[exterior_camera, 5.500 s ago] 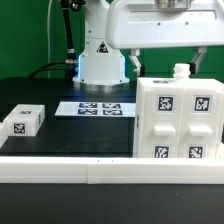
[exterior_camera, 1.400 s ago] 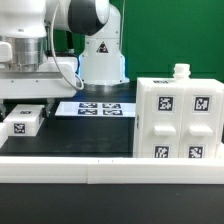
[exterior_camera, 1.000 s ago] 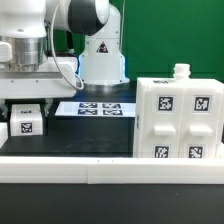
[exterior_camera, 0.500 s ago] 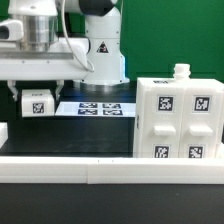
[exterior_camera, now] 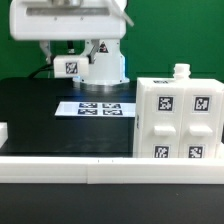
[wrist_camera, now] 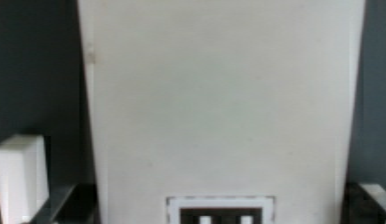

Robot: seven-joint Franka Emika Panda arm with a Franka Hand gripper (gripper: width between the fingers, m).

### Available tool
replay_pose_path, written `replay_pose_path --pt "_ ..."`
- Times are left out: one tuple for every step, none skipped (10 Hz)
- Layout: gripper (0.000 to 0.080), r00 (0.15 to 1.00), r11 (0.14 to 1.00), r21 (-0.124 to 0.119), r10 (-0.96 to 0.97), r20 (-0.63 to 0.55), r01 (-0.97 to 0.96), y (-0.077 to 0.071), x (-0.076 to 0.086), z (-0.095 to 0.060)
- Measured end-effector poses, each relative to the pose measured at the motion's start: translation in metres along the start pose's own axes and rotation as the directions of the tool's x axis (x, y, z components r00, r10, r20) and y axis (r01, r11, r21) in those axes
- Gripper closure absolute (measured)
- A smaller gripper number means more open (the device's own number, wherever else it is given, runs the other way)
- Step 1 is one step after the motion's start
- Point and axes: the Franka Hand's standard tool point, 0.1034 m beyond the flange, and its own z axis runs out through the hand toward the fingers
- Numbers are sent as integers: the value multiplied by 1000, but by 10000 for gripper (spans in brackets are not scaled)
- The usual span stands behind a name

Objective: Assemble cabinet

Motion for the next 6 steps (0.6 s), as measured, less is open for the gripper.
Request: replay_pose_path --pt "239 999 999 -1 42 1 -42 -16 17 -9" --pt "239 996 996 -7 88 16 -88 -35 38 -17" --pt "239 997 997 -10 77 14 -77 -44 54 -19" --pt "239 997 997 -9 73 16 -73 -43 52 -16" --pt "239 997 997 -9 74 18 -74 -43 52 -16" --pt "239 997 997 -9 73 18 -73 -43 52 -16"
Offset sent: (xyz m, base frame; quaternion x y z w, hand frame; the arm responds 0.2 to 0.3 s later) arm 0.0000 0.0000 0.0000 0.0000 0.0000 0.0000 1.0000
